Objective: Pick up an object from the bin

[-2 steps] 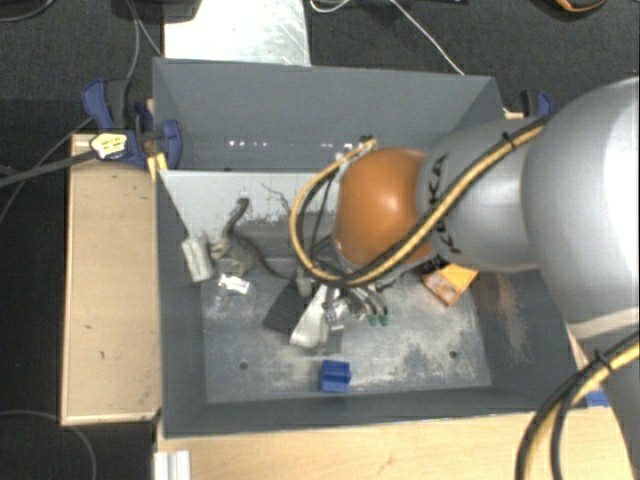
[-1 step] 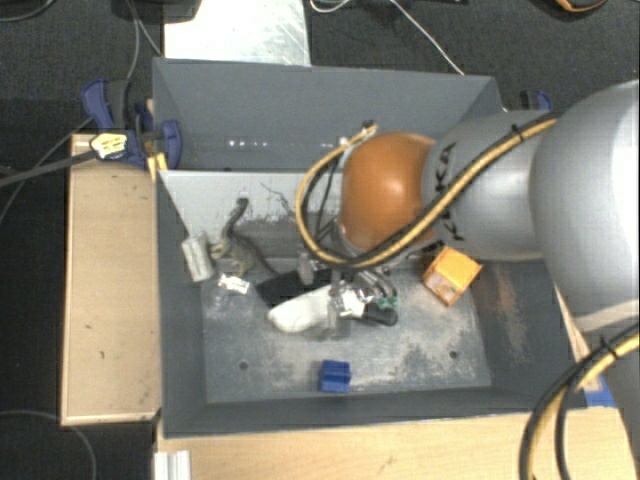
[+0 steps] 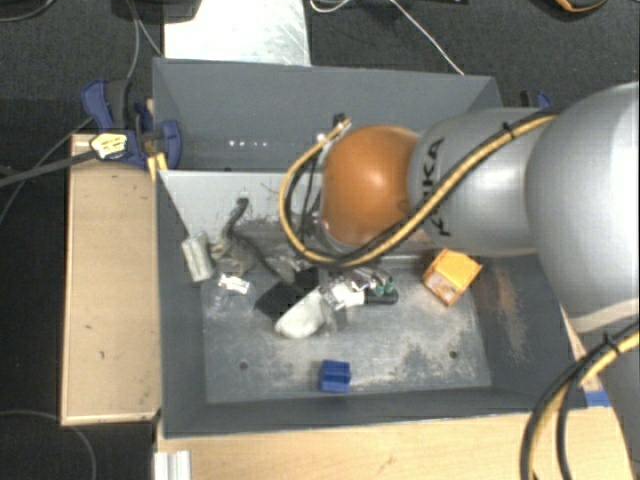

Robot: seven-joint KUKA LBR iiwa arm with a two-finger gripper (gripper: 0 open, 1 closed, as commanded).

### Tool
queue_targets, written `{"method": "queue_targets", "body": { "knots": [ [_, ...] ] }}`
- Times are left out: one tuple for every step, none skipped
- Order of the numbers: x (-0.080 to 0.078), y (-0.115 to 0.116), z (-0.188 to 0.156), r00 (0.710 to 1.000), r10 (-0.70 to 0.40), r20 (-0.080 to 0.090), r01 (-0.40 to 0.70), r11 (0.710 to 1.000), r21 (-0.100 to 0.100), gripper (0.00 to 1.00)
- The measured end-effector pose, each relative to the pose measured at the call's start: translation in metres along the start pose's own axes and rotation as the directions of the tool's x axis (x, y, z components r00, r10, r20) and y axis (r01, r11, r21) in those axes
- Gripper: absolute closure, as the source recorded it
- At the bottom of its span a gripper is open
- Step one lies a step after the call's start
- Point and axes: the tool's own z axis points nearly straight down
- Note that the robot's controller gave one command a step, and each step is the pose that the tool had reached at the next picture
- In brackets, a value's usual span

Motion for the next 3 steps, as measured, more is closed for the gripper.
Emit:
{"method": "queue_targets", "body": {
  "knots": [
    [0.005,0.008,0.0,0.977,0.211,0.0,-0.211,0.977,0.002,1.0],
    [0.005,0.008,0.0,0.977,0.213,0.0,-0.213,0.977,0.002,1.0],
    [0.002,-0.003,-0.108,0.984,0.181,-0.002,-0.181,0.984,0.001,1.0]
  ]
}}
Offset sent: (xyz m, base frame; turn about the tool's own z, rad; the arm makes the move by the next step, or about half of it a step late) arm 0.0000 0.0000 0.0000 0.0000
